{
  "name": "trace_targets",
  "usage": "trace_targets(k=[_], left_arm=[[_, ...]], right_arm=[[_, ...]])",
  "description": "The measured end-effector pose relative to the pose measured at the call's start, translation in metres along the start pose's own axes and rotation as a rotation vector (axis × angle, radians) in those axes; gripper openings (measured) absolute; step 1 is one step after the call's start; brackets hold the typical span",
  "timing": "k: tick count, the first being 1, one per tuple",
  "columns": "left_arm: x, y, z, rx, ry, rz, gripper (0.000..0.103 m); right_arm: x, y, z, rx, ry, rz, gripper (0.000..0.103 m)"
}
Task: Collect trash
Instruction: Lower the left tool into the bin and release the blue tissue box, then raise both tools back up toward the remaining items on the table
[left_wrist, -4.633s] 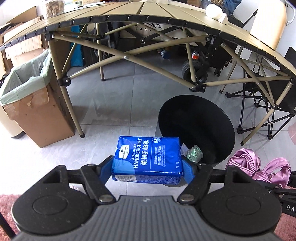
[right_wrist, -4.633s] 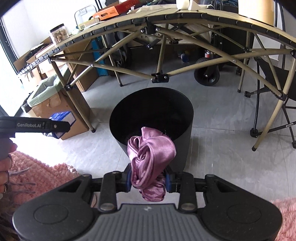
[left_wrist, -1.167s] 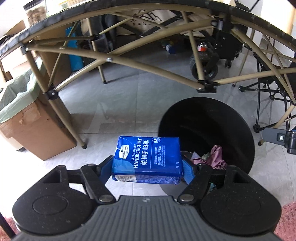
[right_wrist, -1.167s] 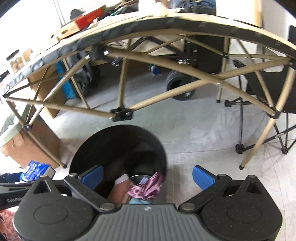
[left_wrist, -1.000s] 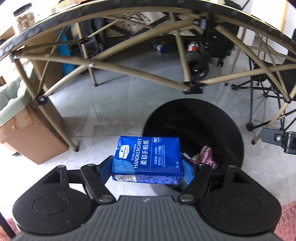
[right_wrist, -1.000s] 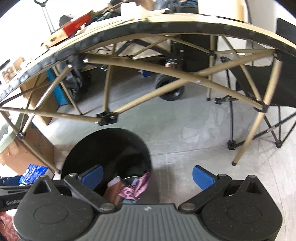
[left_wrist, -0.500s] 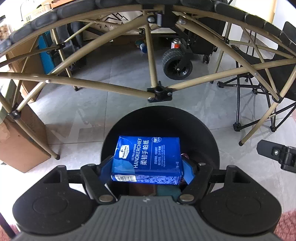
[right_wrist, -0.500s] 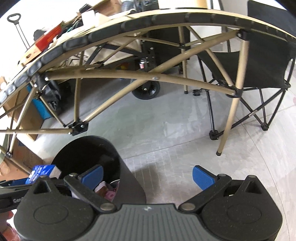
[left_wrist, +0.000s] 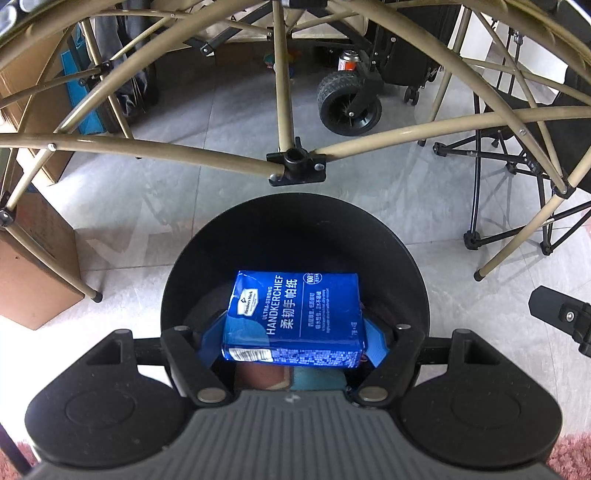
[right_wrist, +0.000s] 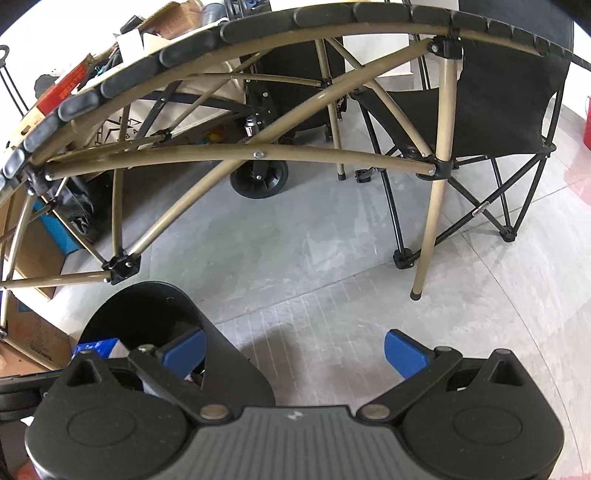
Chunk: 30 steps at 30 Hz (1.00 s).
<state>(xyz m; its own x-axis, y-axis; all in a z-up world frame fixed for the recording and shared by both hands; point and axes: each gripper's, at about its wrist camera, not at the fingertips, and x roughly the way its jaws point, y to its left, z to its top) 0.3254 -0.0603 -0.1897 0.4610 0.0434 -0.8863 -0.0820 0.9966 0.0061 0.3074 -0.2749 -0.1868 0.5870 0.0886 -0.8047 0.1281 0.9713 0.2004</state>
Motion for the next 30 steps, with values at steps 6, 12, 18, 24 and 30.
trace_targets(k=[6, 12, 18, 24, 30], left_arm=[[0.0040, -0.0022, -0.0003, 0.001, 0.019, -0.003, 0.076], [0.0022, 0.0029, 0.0001, -0.039, 0.007, 0.001, 0.103], [0.0039, 0.0045, 0.0006, -0.041, 0.018, -0.007, 0.103], [0.0039, 0.0043, 0.0000, -0.037, 0.018, -0.010, 0.103], [0.0015, 0.0052, -0.0010, -0.034, 0.014, -0.009, 0.103]], right_arm=[[0.0015, 0.0002, 0.0002, 0.001, 0.003, 0.005, 0.103], [0.0016, 0.0000, 0.0007, 0.001, 0.002, 0.007, 0.103], [0.0006, 0.0015, 0.0001, -0.002, 0.000, 0.009, 0.103], [0.0008, 0.0019, -0.0003, -0.003, 0.001, 0.010, 0.103], [0.0001, 0.0028, -0.0005, -0.001, -0.002, 0.015, 0.103]])
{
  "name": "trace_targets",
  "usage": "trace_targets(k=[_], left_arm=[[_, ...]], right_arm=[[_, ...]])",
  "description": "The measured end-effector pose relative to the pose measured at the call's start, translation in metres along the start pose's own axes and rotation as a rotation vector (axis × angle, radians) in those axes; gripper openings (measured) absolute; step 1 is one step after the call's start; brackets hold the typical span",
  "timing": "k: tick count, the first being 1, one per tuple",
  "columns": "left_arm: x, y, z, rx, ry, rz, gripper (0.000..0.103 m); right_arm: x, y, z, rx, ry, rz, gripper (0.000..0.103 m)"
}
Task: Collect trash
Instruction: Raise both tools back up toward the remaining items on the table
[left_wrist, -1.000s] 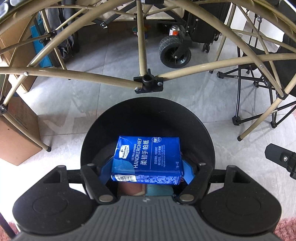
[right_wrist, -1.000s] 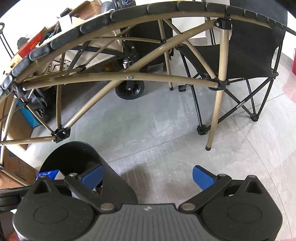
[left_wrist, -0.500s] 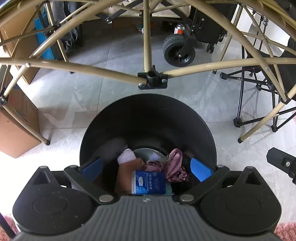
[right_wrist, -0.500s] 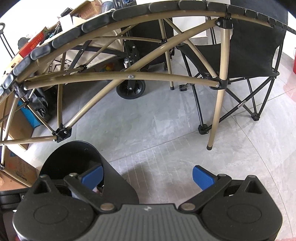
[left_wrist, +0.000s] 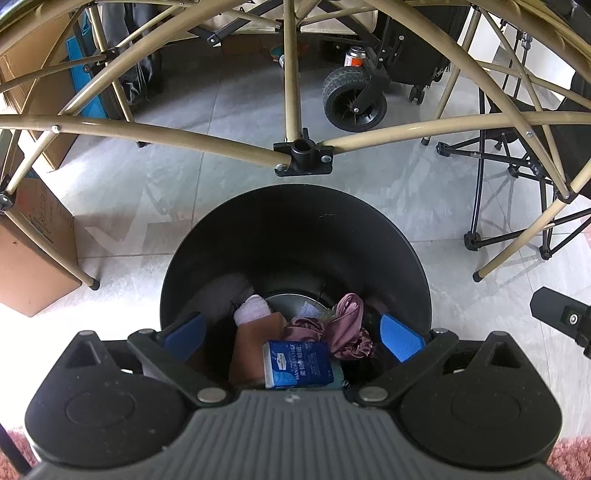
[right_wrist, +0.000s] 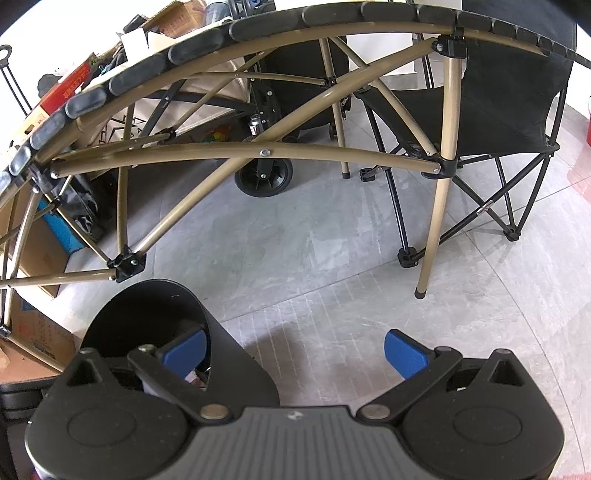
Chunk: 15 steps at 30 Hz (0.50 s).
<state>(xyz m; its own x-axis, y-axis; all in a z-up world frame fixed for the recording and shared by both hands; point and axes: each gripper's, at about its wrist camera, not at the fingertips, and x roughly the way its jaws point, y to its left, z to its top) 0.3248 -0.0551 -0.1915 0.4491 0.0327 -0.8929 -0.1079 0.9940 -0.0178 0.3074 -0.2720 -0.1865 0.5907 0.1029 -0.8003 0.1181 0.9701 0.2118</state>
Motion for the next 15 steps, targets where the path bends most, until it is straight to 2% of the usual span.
trace_targets(k=[8, 15], left_arm=[[-0.011, 0.008, -0.005, -0.007, -0.027, 0.005, 0.103], [-0.032, 0.014, -0.010, 0.009, -0.094, 0.011, 0.103]], right_arm=[[-0.008, 0.002, -0.001, -0.005, -0.018, 0.013, 0.103], [-0.024, 0.008, -0.001, -0.031, -0.060, 0.033, 0.103]])
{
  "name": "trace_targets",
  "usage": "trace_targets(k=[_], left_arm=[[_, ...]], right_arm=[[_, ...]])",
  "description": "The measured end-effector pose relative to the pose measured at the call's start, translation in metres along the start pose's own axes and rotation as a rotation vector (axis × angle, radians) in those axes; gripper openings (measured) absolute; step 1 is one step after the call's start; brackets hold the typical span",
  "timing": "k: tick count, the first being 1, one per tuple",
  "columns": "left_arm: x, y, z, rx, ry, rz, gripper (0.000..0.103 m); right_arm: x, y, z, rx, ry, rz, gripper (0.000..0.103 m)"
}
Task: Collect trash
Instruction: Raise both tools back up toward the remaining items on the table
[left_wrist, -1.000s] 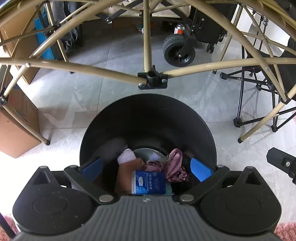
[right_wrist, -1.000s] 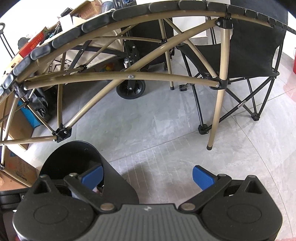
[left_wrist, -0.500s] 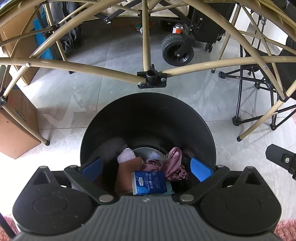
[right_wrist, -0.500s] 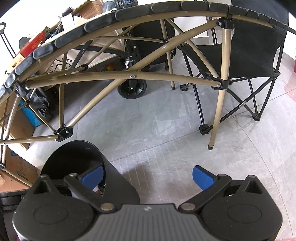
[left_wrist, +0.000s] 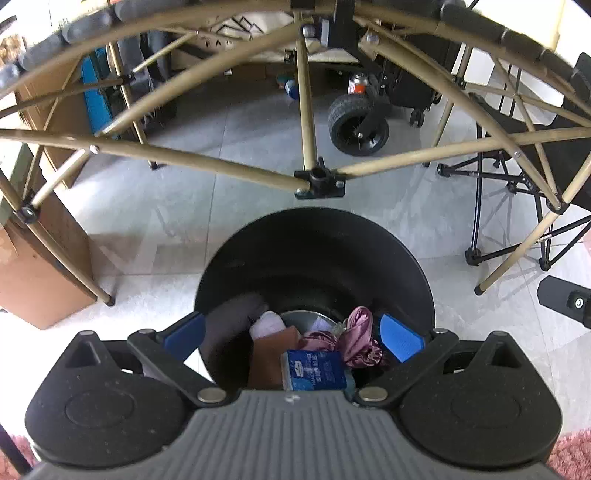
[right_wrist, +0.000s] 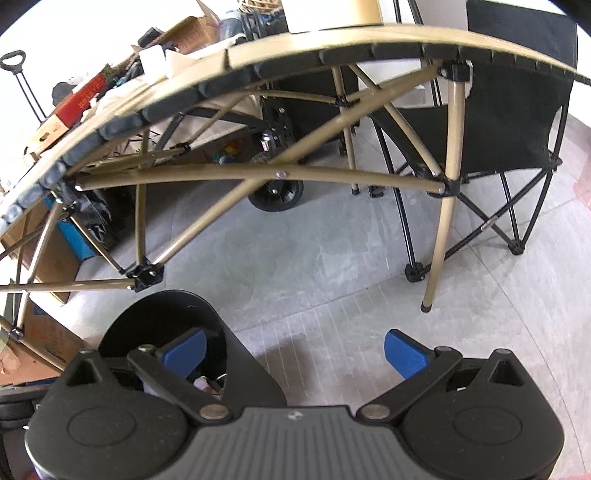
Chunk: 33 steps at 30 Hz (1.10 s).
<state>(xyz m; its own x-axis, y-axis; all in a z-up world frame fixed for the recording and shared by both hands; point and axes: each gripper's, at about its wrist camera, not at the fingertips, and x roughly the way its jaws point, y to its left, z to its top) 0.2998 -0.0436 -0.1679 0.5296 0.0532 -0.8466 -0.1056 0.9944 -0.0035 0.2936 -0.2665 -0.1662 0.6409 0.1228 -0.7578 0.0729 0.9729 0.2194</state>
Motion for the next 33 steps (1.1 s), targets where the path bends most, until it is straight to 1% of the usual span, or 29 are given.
trace_targets(k=[3, 5, 9, 12, 16, 23, 28, 33], left_arm=[[-0.014, 0.003, 0.000, 0.012, -0.045, 0.001, 0.103], [-0.027, 0.006, -0.001, 0.018, -0.091, -0.003, 0.103], [-0.059, 0.012, -0.003, 0.018, -0.188, -0.026, 0.103], [-0.081, 0.014, -0.003, 0.029, -0.259, -0.028, 0.103], [-0.108, 0.018, 0.003, 0.026, -0.340, -0.039, 0.103], [-0.142, 0.023, 0.031, 0.019, -0.475, -0.037, 0.103], [-0.156, 0.029, 0.060, -0.025, -0.535, -0.044, 0.103], [-0.162, 0.033, 0.090, -0.044, -0.584, -0.042, 0.103]], right_arm=[[-0.015, 0.006, 0.002, -0.028, -0.039, 0.019, 0.103], [-0.027, 0.010, 0.003, -0.051, -0.074, 0.035, 0.103], [-0.056, 0.019, 0.008, -0.096, -0.185, 0.043, 0.103], [-0.076, 0.023, 0.012, -0.119, -0.270, 0.042, 0.103], [-0.098, 0.026, 0.024, -0.136, -0.349, 0.054, 0.103], [-0.117, 0.040, 0.058, -0.151, -0.450, 0.083, 0.103], [-0.119, 0.056, 0.083, -0.153, -0.504, 0.099, 0.103], [-0.114, 0.072, 0.110, -0.165, -0.533, 0.112, 0.103]])
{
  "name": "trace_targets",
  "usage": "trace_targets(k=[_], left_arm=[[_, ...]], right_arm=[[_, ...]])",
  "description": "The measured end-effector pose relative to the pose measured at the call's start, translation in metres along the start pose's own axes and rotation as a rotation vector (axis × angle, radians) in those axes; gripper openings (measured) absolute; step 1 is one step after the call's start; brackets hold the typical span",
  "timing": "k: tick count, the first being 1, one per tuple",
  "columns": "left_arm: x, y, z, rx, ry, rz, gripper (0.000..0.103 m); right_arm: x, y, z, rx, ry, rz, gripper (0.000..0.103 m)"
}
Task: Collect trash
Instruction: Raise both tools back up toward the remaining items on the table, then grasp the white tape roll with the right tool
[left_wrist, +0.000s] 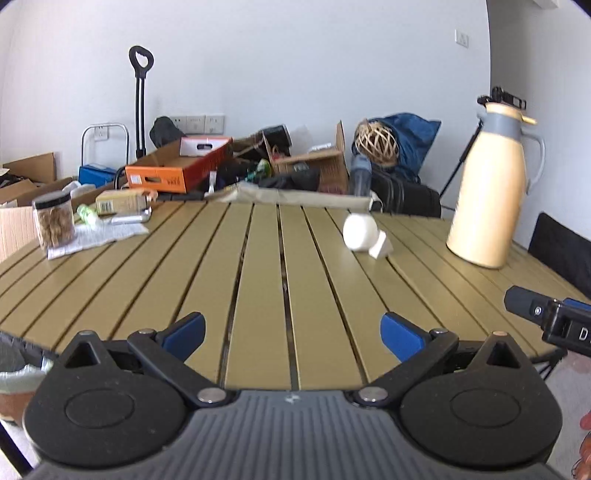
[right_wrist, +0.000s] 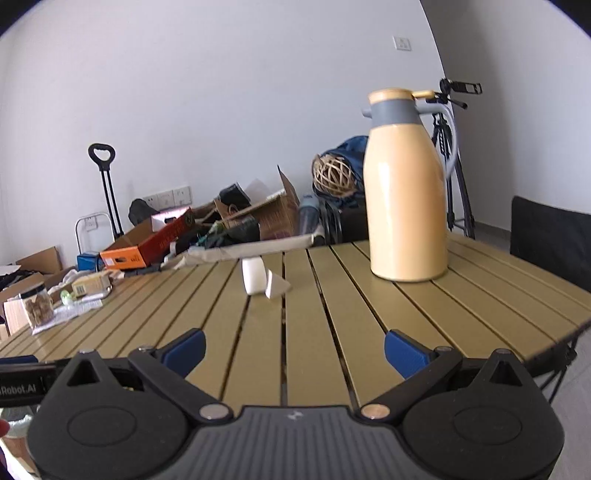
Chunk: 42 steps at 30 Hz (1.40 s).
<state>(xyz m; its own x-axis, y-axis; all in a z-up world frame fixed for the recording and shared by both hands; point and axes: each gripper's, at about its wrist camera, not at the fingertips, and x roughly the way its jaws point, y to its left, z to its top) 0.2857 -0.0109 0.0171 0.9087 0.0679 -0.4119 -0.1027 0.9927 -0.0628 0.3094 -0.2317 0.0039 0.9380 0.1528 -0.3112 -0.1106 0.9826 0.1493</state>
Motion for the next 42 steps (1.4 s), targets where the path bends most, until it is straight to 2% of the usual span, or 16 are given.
trace_targets(k=[9, 15, 20, 28, 34, 37, 39, 41, 42], left_arm=[[0.045, 0.024, 0.040, -0.037, -0.013, 0.013, 0.103], [0.086, 0.043, 0.064, -0.010, -0.012, 0.015, 0.103], [0.121, 0.061, 0.072, -0.021, 0.022, 0.033, 0.103], [0.155, 0.093, 0.076, -0.073, 0.059, 0.076, 0.103], [0.169, 0.105, 0.075, -0.096, 0.082, 0.083, 0.103], [0.174, 0.107, 0.075, -0.099, 0.086, 0.090, 0.103], [0.176, 0.109, 0.075, -0.106, 0.085, 0.094, 0.103], [0.178, 0.111, 0.076, -0.115, 0.084, 0.093, 0.103], [0.179, 0.112, 0.076, -0.118, 0.085, 0.093, 0.103]], right_arm=[[0.058, 0.024, 0.037, -0.078, -0.011, 0.006, 0.103], [0.116, 0.049, 0.056, -0.157, 0.017, 0.013, 0.102], [0.180, 0.066, 0.064, -0.211, 0.099, -0.012, 0.098], [0.275, 0.076, 0.074, -0.209, 0.224, -0.010, 0.090], [0.326, 0.080, 0.076, -0.194, 0.283, -0.010, 0.076], [0.346, 0.084, 0.074, -0.200, 0.313, -0.016, 0.075], [0.355, 0.084, 0.071, -0.195, 0.335, -0.014, 0.066], [0.359, 0.084, 0.069, -0.187, 0.337, -0.014, 0.042], [0.360, 0.084, 0.069, -0.183, 0.334, -0.010, 0.035]])
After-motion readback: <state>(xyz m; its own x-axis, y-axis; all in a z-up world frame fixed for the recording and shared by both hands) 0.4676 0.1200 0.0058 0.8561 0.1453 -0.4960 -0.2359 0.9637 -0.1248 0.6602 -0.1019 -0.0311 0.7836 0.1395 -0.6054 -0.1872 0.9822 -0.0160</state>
